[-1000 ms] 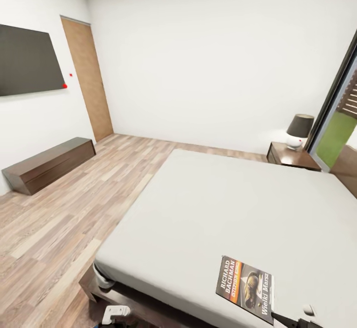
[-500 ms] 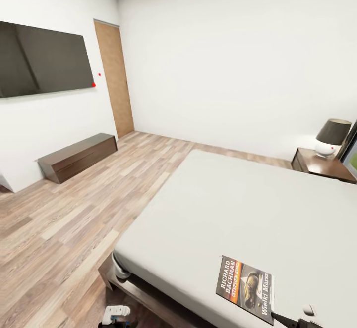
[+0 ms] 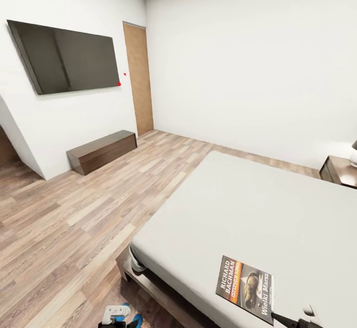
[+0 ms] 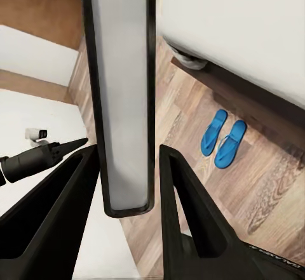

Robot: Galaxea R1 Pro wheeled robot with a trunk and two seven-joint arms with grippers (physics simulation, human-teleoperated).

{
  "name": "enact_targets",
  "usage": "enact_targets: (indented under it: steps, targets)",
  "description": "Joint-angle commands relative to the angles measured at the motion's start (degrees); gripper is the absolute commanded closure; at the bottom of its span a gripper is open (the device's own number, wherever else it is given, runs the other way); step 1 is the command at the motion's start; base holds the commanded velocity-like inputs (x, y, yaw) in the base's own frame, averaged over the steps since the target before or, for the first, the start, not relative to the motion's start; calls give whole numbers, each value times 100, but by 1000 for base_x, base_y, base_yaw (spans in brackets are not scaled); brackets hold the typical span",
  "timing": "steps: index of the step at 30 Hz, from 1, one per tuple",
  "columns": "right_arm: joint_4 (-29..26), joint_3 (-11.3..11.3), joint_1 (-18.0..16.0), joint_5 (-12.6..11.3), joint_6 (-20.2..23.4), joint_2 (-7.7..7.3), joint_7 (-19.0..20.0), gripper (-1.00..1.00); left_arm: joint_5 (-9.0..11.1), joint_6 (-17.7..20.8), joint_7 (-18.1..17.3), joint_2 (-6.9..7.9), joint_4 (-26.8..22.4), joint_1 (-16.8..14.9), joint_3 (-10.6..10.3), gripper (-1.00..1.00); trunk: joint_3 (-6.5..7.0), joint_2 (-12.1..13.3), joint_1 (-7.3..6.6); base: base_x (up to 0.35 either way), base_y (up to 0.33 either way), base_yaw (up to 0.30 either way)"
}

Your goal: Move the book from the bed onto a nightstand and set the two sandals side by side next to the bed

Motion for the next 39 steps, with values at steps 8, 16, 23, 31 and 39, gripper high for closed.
enact_targets:
  steps: [8, 16, 23, 31, 39]
  targets:
    - [-4, 8, -3, -53, 58, -3, 16, 100, 48, -22, -18, -2, 9, -7, -49, -100, -12, -13, 3, 0, 0, 273]
    - [-4, 8, -3, -52, 58, -2, 14, 100, 48, -22, -18, -4, 9, -7, -49, -100, -12, -13, 3, 0, 0, 272]
    - [-4, 8, -3, -52, 58, 4, 14, 100, 48, -22, -18, -4, 9, -7, -49, -100, -12, -13, 3, 0, 0, 272]
    - [-3, 8, -3, -39, 58, 12, 11, 100, 26, -22, 45, 1, 9, -7, -50, -100, -12, -13, 3, 0, 0, 269]
    - [-4, 3, -3, -18, 58, 261, -1, 100, -680, 8, 647, 2, 7, -7, -105, -100, -12, -13, 3, 0, 0, 268]
